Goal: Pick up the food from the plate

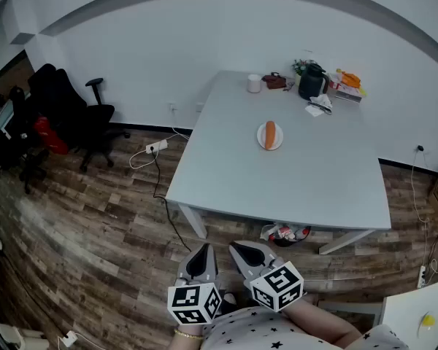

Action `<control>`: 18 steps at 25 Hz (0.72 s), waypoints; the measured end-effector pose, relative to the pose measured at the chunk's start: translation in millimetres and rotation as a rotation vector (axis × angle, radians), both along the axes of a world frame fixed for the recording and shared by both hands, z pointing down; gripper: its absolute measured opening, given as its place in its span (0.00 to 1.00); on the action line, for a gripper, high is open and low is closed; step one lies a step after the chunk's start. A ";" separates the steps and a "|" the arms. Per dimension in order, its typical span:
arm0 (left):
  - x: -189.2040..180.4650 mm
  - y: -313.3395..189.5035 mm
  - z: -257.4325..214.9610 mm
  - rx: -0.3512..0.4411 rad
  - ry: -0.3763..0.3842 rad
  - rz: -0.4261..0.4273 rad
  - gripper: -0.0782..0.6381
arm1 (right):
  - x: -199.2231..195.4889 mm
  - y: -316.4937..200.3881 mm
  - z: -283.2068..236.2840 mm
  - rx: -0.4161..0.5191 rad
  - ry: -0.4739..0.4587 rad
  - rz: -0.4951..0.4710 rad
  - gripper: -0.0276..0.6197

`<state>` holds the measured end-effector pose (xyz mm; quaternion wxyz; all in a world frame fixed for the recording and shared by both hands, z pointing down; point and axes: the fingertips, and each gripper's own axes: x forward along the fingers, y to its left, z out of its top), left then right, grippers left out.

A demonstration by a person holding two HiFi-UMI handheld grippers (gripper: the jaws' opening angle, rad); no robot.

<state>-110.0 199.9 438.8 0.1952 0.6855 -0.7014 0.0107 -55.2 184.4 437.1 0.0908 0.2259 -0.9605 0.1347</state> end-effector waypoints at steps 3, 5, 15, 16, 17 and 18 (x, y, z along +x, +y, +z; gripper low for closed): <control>-6.8 -4.3 5.6 -0.005 0.004 0.021 0.12 | -2.2 -3.2 5.4 -0.012 0.003 0.037 0.04; -8.4 -9.9 9.1 -0.008 0.007 0.040 0.12 | 0.1 -7.7 9.8 -0.019 0.011 0.066 0.04; 7.8 -65.3 40.1 -0.063 0.046 0.169 0.12 | 39.1 -70.9 31.5 -0.075 0.069 0.251 0.04; 8.6 -74.6 42.5 -0.069 0.046 0.176 0.12 | 42.0 -81.7 33.4 -0.082 0.073 0.265 0.04; 8.5 -84.9 43.7 -0.073 0.045 0.182 0.12 | 44.2 -93.7 35.2 -0.089 0.075 0.277 0.04; 7.4 -96.2 44.1 -0.074 0.043 0.187 0.12 | 45.4 -107.4 37.0 -0.094 0.079 0.287 0.05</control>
